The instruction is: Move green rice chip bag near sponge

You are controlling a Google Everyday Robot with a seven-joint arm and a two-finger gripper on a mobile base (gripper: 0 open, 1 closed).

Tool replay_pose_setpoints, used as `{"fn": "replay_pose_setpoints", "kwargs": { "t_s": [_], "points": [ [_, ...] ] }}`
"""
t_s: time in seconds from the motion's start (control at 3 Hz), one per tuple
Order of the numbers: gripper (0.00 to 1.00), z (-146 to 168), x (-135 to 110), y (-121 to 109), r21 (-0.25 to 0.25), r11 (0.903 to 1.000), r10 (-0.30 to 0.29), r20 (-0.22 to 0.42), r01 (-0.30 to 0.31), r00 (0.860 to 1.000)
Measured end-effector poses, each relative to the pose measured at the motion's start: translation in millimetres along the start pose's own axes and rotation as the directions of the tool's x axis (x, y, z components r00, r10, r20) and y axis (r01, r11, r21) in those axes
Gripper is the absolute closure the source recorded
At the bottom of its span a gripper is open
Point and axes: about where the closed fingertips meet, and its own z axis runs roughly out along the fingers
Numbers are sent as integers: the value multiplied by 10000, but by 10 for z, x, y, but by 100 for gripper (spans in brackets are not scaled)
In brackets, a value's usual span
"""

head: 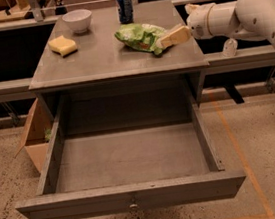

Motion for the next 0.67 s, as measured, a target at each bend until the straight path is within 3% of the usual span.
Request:
{"fn": "replay_pose_setpoints", "kwargs": {
  "t_s": [0.67],
  "points": [
    [0, 422, 142, -211, 237, 9996, 179, 133, -182, 9998]
  ]
}}
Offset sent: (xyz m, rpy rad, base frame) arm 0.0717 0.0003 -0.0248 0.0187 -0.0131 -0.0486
